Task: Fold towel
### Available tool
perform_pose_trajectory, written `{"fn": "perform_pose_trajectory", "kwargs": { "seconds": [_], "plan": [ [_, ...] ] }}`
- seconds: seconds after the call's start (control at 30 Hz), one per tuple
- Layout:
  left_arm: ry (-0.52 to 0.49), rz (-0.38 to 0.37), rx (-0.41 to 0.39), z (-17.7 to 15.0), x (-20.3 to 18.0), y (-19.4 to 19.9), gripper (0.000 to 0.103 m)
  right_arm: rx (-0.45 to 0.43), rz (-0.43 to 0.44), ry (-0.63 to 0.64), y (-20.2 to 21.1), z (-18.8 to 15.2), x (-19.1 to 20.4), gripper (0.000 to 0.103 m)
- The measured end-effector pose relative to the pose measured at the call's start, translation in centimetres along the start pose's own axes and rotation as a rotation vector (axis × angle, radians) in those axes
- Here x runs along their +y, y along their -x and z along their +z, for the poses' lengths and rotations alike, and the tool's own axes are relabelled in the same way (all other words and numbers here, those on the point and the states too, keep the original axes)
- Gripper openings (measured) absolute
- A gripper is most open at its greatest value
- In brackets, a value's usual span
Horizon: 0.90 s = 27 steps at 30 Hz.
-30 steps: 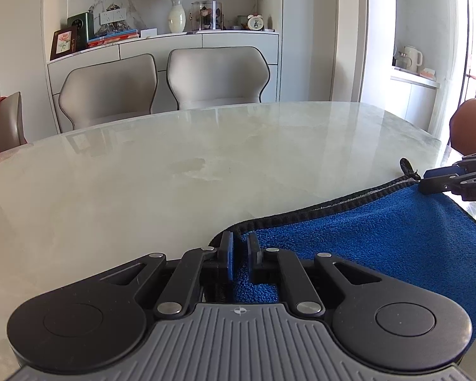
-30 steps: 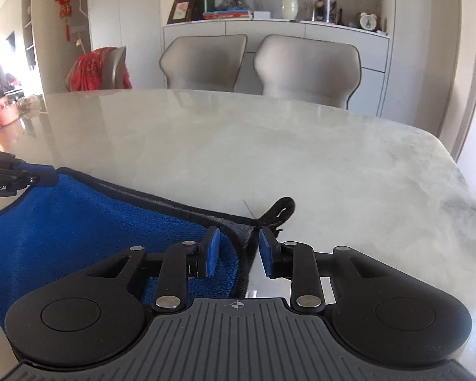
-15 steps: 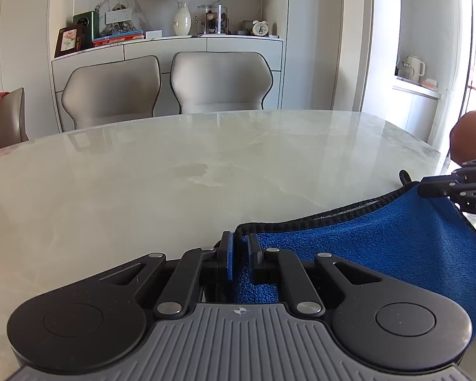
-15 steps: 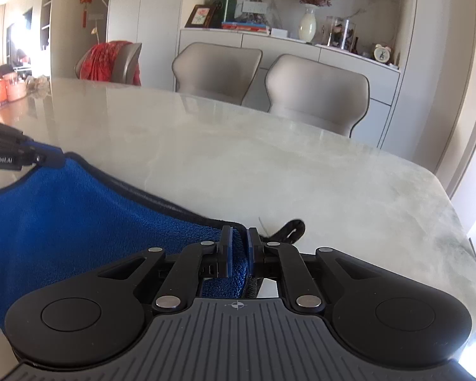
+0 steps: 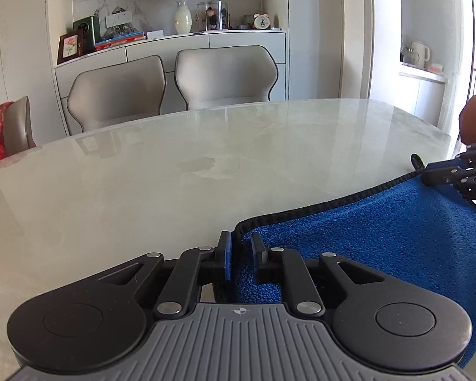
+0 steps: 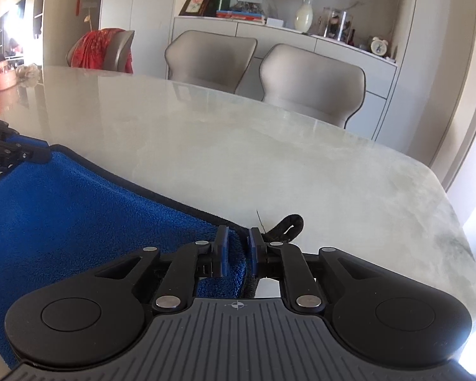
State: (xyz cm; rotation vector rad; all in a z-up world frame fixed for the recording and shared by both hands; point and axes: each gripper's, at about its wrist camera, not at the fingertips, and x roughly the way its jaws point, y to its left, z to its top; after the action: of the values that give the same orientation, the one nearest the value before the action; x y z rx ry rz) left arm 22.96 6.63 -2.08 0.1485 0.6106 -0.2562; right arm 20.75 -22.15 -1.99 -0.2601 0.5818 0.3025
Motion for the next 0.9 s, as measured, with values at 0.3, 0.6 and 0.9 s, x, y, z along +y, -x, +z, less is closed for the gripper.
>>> {"fn": "perform_pose_trajectory", "kwargs": {
  "seconds": [0.3, 0.6, 0.9],
  "plan": [
    [0.010, -0.110, -0.055, 1.5, -1.8, 2.6, 0.035, -0.038, 0.088, -0.053, 4.1, -0.5, 1.0, 0.029],
    [-0.049, -0.142, 0.079, 0.3, -3.6, 0.8, 0.041, 0.010, 0.106, 0.057, 4.9, -3.2, 4.9, 0.056],
    [-0.029, -0.135, 0.057, -0.4, -3.7, 3.6, 0.046, 0.025, 0.107, -0.133, 7.2, -4.1, 1.5, 0.060]
  ]
}}
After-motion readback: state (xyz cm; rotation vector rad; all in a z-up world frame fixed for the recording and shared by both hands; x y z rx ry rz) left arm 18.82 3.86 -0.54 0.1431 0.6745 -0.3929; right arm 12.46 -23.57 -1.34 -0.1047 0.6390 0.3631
